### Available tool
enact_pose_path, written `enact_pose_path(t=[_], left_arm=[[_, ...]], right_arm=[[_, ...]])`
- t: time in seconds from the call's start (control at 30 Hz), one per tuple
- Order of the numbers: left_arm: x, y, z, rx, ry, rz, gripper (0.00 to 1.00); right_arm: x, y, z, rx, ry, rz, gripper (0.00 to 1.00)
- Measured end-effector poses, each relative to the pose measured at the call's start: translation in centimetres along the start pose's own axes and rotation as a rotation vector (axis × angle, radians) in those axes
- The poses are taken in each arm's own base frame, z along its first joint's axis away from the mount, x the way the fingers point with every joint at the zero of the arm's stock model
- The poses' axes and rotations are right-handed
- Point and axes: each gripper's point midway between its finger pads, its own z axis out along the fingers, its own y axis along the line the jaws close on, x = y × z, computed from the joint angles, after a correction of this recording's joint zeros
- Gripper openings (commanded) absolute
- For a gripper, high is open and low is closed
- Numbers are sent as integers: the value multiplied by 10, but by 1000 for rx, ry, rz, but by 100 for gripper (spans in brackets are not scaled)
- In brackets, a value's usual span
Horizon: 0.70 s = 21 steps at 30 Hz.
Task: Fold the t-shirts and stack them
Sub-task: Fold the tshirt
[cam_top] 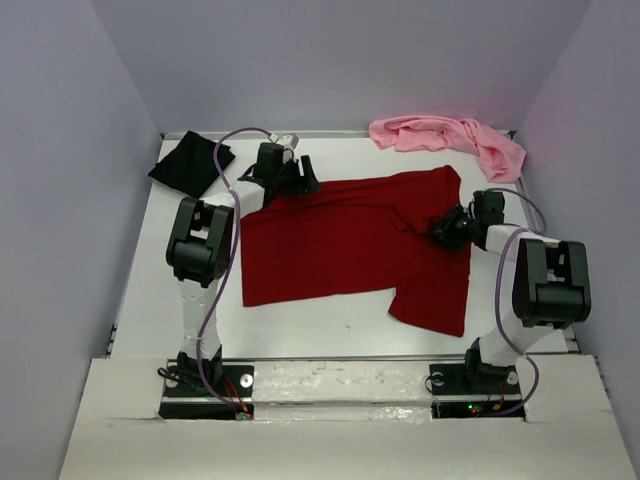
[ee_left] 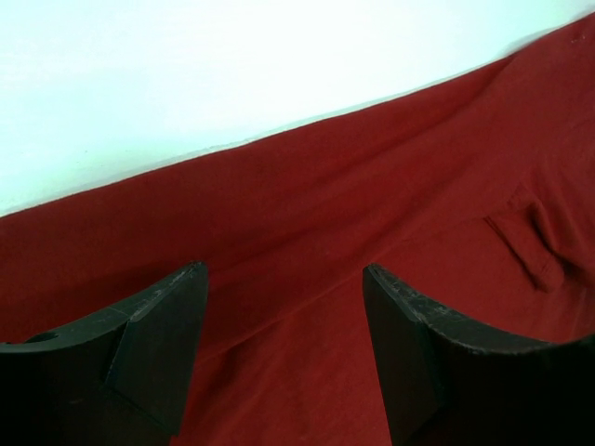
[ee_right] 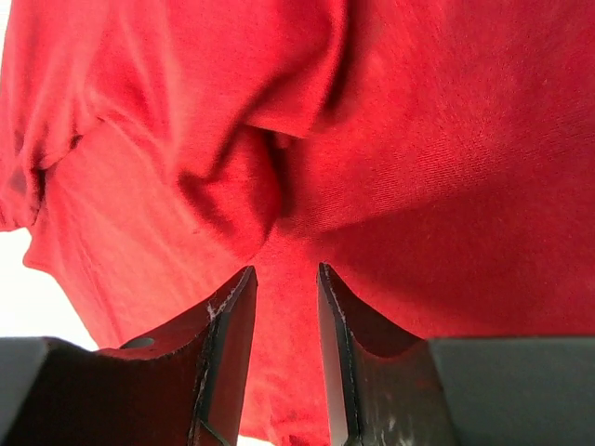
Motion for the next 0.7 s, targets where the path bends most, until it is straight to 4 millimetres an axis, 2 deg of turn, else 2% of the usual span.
enact_pose_path(t=[0.1,0.23,0.37,0.43,0.5,0.53,0.57,0.63,0.7], left_arm=[[0,0,0,0,0,1,76],[-3,-5,-7,11,-2,1,77],[-10,-27,-31,57,-20,-1,79],[-14,-51,-46,113,-29,2,79],[-16,-73,-54,163,-34,10,79],[-13,-94,-60,205,-34,23,78],[-8,-111,-64,240,-28,36,77],[2,-131,-68,276,-12,47,72],[25,-156,-71,322,31,56,65]], right_arm=[[-9,7,-13,8,-40,-40,38],[-27,28,-39,-15,-130,-113,38],[-44,44,-56,-33,-205,-171,38],[-52,48,-53,-35,-211,-183,37],[-51,42,-41,-24,-186,-173,37],[-50,37,-34,-17,-171,-167,37],[-47,33,-29,-10,-155,-160,37],[-40,21,-16,12,-116,-141,37],[-37,18,-13,15,-99,-134,37]])
